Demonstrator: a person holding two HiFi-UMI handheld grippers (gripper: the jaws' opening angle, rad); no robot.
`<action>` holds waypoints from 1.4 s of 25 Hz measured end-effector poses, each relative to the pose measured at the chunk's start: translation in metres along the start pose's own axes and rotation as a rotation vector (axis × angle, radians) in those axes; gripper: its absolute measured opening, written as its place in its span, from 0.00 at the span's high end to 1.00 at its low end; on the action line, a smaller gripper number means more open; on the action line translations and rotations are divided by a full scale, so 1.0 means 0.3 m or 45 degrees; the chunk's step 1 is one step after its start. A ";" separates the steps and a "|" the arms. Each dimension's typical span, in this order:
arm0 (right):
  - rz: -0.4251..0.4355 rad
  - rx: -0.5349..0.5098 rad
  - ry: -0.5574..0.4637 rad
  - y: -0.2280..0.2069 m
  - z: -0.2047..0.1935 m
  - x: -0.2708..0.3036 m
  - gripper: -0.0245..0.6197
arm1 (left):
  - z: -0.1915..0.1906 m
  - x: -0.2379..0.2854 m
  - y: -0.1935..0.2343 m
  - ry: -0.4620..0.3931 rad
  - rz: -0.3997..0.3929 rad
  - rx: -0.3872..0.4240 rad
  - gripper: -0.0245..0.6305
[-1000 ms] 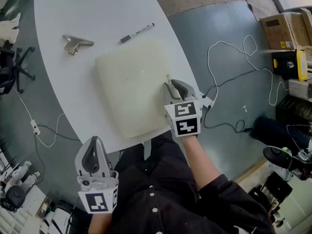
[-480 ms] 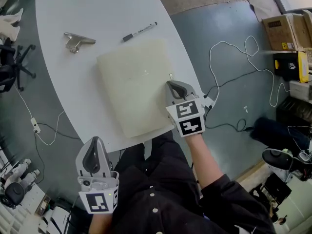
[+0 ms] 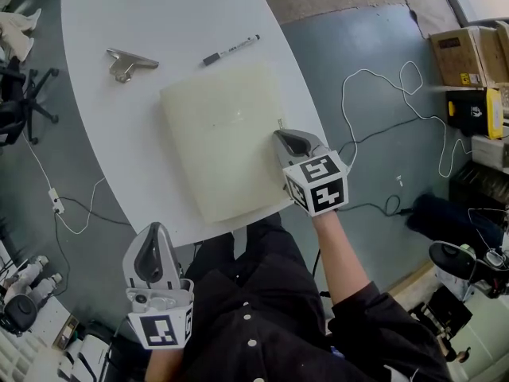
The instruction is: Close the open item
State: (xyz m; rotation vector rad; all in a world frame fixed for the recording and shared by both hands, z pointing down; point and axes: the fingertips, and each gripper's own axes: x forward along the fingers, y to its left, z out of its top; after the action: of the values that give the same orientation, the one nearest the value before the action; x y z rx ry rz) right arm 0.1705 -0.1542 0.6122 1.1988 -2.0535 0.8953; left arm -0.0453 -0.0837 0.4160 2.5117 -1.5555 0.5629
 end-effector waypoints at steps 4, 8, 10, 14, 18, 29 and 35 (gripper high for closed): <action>-0.049 -0.119 -0.089 0.027 0.021 -0.029 0.92 | 0.017 -0.011 0.011 -0.018 0.012 0.006 0.94; -0.050 -0.140 -0.125 0.051 0.050 -0.028 0.92 | 0.032 -0.014 0.018 -0.045 0.016 0.005 0.94; -0.062 -0.161 -0.124 0.057 0.057 -0.027 0.92 | 0.037 -0.017 0.019 -0.051 0.019 -0.002 0.94; -0.077 -0.142 -0.183 0.057 0.088 -0.043 0.92 | 0.039 -0.017 0.032 -0.057 0.024 -0.011 0.94; -0.032 -0.085 -0.308 0.051 0.116 -0.087 0.92 | 0.052 -0.010 0.045 -0.089 0.027 -0.042 0.94; -0.125 -0.029 -0.677 0.046 0.311 -0.378 0.92 | 0.162 -0.022 0.091 -0.235 -0.012 -0.064 0.94; -0.153 -0.075 -0.826 0.074 0.433 -0.555 0.92 | 0.224 -0.032 0.102 -0.286 -0.026 -0.010 0.94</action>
State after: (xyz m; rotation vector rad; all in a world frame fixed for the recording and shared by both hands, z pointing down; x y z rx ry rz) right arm 0.2006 -0.1653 0.4022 1.7194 -2.4338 0.4066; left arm -0.0599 -0.1102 0.3481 2.6593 -1.5962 0.2784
